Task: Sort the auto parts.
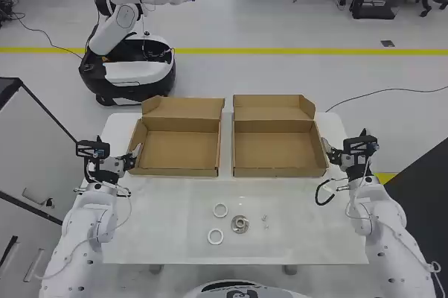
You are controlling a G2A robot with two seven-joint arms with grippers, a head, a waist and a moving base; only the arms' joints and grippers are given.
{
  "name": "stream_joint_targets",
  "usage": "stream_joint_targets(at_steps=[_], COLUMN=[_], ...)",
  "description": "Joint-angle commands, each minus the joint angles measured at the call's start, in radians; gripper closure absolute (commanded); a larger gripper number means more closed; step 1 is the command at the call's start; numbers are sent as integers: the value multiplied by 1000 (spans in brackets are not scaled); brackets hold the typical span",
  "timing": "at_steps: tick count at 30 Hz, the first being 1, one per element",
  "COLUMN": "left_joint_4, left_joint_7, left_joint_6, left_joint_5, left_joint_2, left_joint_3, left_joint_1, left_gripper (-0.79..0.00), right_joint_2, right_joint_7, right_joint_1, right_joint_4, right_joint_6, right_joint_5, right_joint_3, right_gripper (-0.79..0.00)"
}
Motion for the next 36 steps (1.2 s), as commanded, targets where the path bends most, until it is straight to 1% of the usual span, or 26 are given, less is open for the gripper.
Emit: stream_joint_targets(at_steps=[1,4,7,9,15,18,21,22,36], left_joint_4=[0,0,0,0,0,0,0,0,0], left_joint_7=[0,0,0,0,0,0,0,0,0], left_joint_6=[0,0,0,0,0,0,0,0,0], left_joint_5=[0,0,0,0,0,0,0,0,0], left_joint_2=[0,0,0,0,0,0,0,0,0], left_joint_3=[0,0,0,0,0,0,0,0,0], left_joint_1=[0,0,0,0,0,0,0,0,0], left_gripper=[-784,-785,-785,-785,-785,-785,-785,-785,-785], right_joint_2=[0,1,5,10,27,36,44,45,45], right_joint_7=[0,5,36,62,190,271,375,405,402], right_joint_1=[0,7,14,12,7,11,20,25,28], right_joint_4=[0,-16,-52,-92,-213,-263,-302,-311,-318], right_joint_6=[0,-17,-67,-125,-363,-476,-562,-568,-570], right_joint_5=[0,-11,-30,-33,-10,5,24,42,44], right_joint_3=[0,4,20,38,93,114,122,125,126], right_gripper=[-784,-785,-785,-785,-785,-785,-785,-785,-785])
